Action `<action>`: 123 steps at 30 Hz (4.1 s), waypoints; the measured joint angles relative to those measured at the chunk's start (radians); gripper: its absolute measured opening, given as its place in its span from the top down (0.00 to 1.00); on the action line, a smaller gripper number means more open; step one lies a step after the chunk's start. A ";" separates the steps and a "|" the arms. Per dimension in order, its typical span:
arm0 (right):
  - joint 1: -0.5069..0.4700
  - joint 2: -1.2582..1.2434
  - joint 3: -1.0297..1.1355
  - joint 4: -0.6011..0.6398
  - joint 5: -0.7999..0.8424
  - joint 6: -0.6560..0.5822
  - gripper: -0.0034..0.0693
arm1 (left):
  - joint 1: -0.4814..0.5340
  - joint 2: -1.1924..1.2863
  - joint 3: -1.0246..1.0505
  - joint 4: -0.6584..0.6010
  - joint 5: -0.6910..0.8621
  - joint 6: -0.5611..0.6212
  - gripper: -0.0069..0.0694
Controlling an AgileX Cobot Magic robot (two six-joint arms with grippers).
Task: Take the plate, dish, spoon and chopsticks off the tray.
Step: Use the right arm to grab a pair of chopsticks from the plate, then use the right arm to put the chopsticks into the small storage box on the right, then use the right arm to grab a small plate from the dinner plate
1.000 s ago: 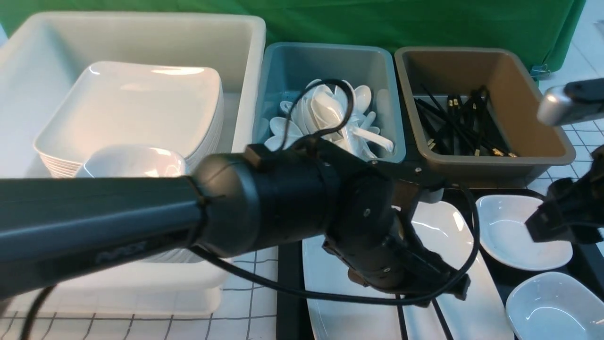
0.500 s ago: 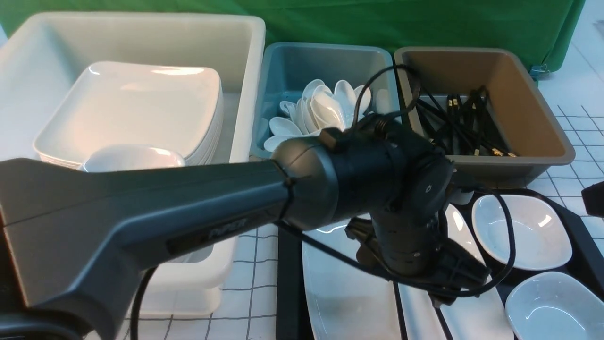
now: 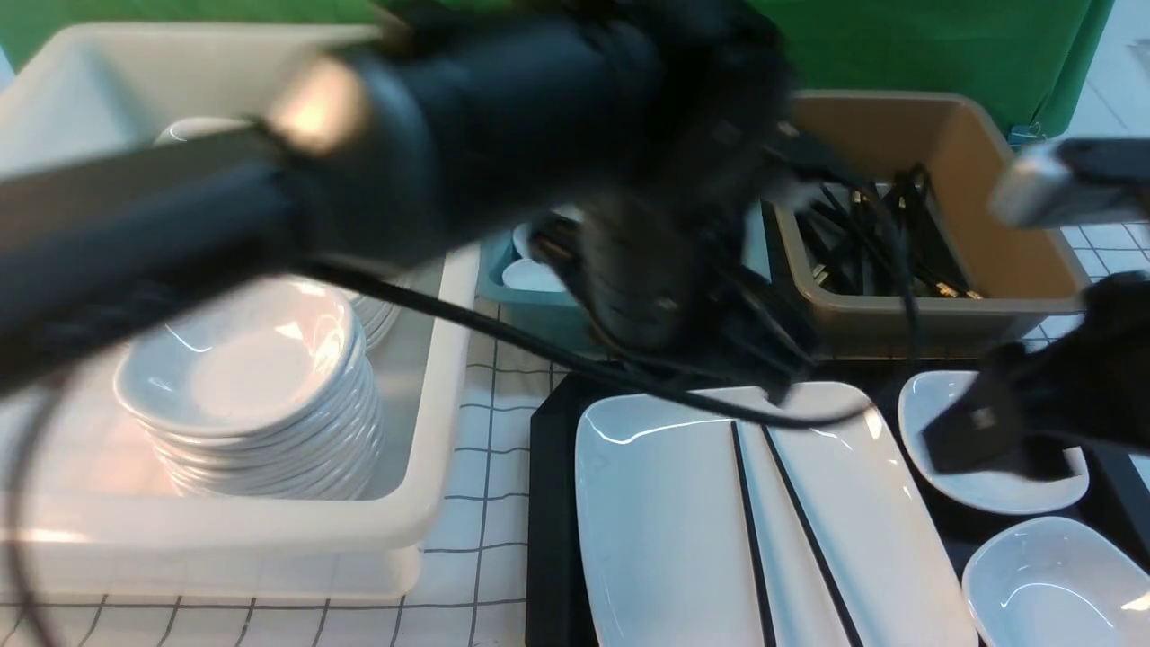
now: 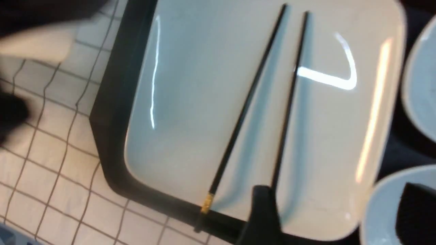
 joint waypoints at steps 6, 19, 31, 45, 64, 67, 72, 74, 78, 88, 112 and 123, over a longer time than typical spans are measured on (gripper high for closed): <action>0.148 0.196 0.000 -0.158 -0.083 0.150 0.02 | 0.098 -0.209 0.211 0.001 0.004 -0.038 0.90; 0.193 0.511 0.000 -0.160 -0.177 0.217 0.00 | 0.130 -0.455 0.531 -0.008 -0.111 -0.118 0.90; 0.196 0.548 0.000 -0.119 -0.214 0.217 0.17 | 0.131 -0.455 0.546 -0.301 -0.298 0.141 0.90; 0.196 0.551 -0.003 -0.120 -0.120 0.166 0.79 | 0.131 -0.455 0.546 -0.364 -0.352 0.200 0.90; -0.014 0.175 -0.251 -0.097 -0.057 0.088 0.79 | 0.131 -0.434 0.546 -0.417 -0.952 0.345 0.90; -0.109 0.230 -0.344 -0.100 -0.160 0.077 0.79 | 0.131 -0.400 0.541 -0.425 -1.008 0.354 0.90; -0.219 0.368 -0.470 -0.103 -0.339 0.075 0.79 | 0.129 -0.321 0.511 -0.428 -0.986 0.384 0.90; -0.246 0.429 -0.511 -0.104 -0.387 0.077 0.79 | 0.123 -0.301 0.507 -0.428 -0.971 0.393 0.90; -0.285 0.589 -0.564 -0.105 -0.498 0.081 0.79 | 0.102 -0.270 0.504 -0.433 -0.921 0.411 0.90; -0.291 0.739 -0.579 -0.106 -0.595 0.088 0.40 | 0.055 -0.264 0.504 -0.452 -0.713 0.424 0.90; -0.131 0.141 0.266 -0.103 -0.048 -0.192 0.40 | 0.052 -0.264 0.503 -0.689 -0.474 0.749 0.90; -0.021 0.127 0.448 -0.318 -0.271 -0.029 0.29 | 0.052 -0.257 0.503 -0.753 -0.491 0.909 0.90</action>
